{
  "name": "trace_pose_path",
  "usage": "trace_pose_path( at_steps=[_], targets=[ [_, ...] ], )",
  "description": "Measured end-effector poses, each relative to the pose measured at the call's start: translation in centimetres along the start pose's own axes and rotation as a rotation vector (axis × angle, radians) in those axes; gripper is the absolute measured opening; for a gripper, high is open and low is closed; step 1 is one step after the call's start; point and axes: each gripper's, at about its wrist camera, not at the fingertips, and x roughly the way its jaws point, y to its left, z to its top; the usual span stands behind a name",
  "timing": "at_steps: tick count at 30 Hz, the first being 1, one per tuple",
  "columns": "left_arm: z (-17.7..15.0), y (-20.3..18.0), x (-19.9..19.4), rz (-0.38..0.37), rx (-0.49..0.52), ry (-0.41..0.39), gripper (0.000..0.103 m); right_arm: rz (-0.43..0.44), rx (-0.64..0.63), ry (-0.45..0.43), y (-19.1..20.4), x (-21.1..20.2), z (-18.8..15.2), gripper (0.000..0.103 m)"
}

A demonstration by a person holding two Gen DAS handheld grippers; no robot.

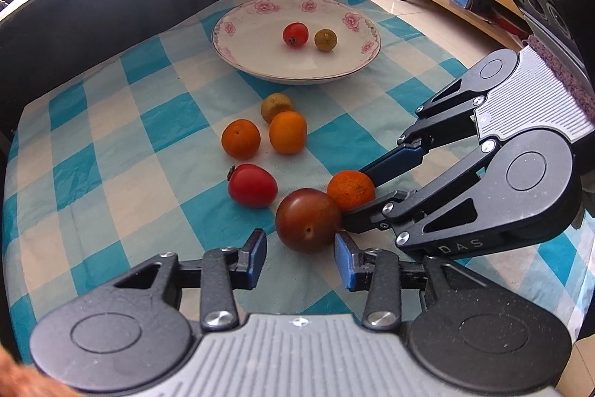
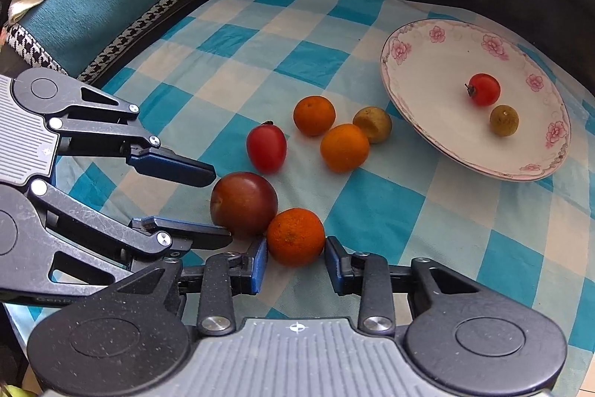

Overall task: Organize fruits
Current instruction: 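Grasp the dark brown tomato with the left gripper while the right gripper grasps an orange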

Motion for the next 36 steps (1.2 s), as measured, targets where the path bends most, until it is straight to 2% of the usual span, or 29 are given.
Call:
trace_pose_path(
  at_steps=[2, 7, 16, 26, 36],
  targets=[
    [0.1, 0.0, 0.1, -0.006, 0.002, 0.003, 0.051, -0.004, 0.002, 0.003, -0.1, -0.2, -0.1, 0.027],
    [0.5, 0.0, 0.9, -0.023, -0.004, 0.014, 0.061, -0.01, 0.009, 0.007, -0.4, -0.4, -0.4, 0.027],
    [1.5, -1.2, 2.0, -0.032, 0.008, 0.001, 0.06, -0.057, 0.036, 0.017, -1.8, -0.9, -0.8, 0.027],
    [2.8, -2.0, 2.4, -0.068, 0.012, -0.022, 0.06, -0.067, 0.059, -0.005, -3.4, -2.3, -1.4, 0.023],
    [2.3, -3.1, 3.4, -0.05, 0.094, 0.013, 0.06, -0.076, 0.03, -0.015, -3.1, -2.4, -1.7, 0.024]
  ],
)
